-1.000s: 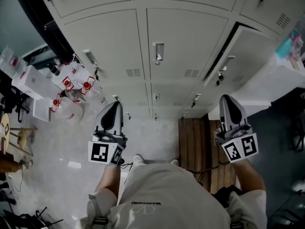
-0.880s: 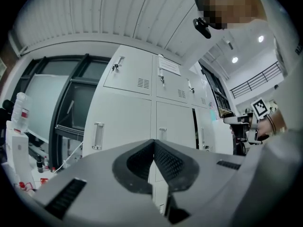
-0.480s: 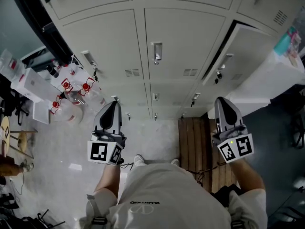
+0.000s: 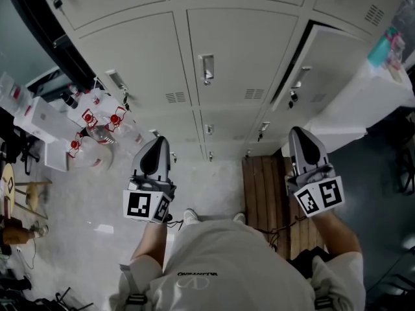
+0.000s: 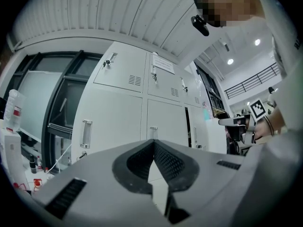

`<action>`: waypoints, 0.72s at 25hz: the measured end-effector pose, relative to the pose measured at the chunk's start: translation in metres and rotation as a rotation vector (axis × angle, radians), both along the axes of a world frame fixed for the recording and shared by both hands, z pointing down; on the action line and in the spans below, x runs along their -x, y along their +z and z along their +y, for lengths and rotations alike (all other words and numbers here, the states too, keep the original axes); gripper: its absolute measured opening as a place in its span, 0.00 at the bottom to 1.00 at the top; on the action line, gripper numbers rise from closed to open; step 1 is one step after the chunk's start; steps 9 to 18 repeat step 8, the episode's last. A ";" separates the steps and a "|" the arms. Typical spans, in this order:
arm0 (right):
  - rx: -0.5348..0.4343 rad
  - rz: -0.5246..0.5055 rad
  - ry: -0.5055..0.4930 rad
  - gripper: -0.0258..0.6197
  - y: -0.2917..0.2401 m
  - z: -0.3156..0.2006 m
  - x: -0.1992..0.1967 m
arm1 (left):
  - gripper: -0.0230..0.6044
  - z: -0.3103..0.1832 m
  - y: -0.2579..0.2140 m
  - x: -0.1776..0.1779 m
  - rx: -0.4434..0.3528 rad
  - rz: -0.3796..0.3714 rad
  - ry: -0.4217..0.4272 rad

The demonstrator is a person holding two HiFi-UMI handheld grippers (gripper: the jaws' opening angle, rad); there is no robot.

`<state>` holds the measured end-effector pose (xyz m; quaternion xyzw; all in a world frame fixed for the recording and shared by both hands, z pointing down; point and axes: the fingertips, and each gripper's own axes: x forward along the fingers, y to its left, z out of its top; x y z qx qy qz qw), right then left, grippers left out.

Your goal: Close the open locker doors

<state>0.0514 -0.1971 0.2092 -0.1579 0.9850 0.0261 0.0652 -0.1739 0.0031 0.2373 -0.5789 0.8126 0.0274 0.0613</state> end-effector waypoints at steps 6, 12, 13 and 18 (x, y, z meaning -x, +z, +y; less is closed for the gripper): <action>-0.005 -0.003 -0.001 0.05 -0.001 0.001 -0.003 | 0.04 0.001 0.004 -0.005 0.011 0.005 0.002; -0.007 -0.002 -0.001 0.05 -0.002 0.003 -0.004 | 0.04 0.002 0.005 -0.007 0.015 0.008 0.005; -0.007 -0.002 -0.001 0.05 -0.002 0.003 -0.004 | 0.04 0.002 0.005 -0.007 0.015 0.008 0.005; -0.007 -0.002 -0.001 0.05 -0.002 0.003 -0.004 | 0.04 0.002 0.005 -0.007 0.015 0.008 0.005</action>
